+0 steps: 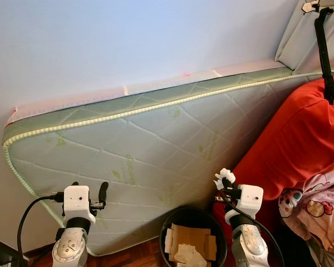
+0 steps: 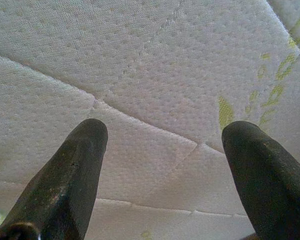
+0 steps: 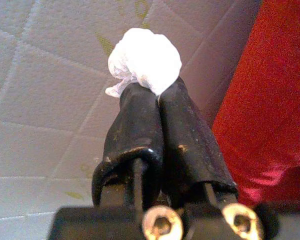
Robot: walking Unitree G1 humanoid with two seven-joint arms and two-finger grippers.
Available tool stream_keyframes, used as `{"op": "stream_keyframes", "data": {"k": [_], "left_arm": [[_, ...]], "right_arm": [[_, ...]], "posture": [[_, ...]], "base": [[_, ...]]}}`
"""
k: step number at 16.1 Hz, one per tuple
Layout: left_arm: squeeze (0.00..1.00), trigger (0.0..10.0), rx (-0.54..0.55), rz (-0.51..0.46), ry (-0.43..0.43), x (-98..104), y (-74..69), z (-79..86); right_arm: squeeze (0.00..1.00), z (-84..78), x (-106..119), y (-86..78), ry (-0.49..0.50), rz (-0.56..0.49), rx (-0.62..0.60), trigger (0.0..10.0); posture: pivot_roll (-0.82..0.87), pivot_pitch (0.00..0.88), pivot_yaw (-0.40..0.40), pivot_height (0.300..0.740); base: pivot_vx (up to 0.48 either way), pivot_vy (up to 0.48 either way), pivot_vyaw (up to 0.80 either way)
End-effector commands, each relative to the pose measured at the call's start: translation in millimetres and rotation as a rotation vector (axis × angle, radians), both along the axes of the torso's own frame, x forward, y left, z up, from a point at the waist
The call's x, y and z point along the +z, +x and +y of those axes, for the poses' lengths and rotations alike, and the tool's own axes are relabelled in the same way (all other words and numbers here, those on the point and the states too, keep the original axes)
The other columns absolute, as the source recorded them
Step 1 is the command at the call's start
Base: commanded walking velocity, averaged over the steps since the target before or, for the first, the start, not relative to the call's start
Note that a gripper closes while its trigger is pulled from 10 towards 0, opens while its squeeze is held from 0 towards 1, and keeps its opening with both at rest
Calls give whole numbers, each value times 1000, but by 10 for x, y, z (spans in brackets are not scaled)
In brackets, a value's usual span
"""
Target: Clean up the room
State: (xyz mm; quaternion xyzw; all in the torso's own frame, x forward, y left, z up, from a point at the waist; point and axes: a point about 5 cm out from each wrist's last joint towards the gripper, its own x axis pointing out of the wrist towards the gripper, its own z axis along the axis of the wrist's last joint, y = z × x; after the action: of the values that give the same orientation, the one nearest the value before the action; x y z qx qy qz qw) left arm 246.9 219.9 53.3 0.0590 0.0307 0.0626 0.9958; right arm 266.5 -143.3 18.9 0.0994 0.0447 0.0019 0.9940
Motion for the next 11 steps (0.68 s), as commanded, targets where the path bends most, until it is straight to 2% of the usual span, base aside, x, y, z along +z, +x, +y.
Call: {"op": "stream_keyframes", "data": {"k": [1, 4, 7, 9, 11], "left_arm": [[0, 10000, 8, 21, 1, -46, -17, 3], [0, 10000, 18, 4, 6, -10, 33, 7], [0, 10000, 30, -5, 11, 13, 14, 58], [0, 10000, 35, -3, 8, -12, -34, 31], [0, 10000, 34, -10, 7, -2, -32, -4]], "right_arm": [[0, 3, 3, 4, 8, 0, -6, 10000], [0, 10, 20, 47, 3, -2, 5, 10000], [0, -60, 116, 112, -21, -40, -1, 10000], [0, -127, 113, 80, -31, -39, -15, 10000], [0, -126, 110, 70, -33, -38, -12, 10000]], "posture": [[-105, 12, -31, 711], [-80, 0, -40, 711], [-63, 5, -39, 711], [-48, 5, -51, 711], [-53, 7, -57, 711]], "base": [[0, 0, 0], [0, 0, 0], [0, 0, 0], [0, 0, 0], [0, 0, 0]]}}
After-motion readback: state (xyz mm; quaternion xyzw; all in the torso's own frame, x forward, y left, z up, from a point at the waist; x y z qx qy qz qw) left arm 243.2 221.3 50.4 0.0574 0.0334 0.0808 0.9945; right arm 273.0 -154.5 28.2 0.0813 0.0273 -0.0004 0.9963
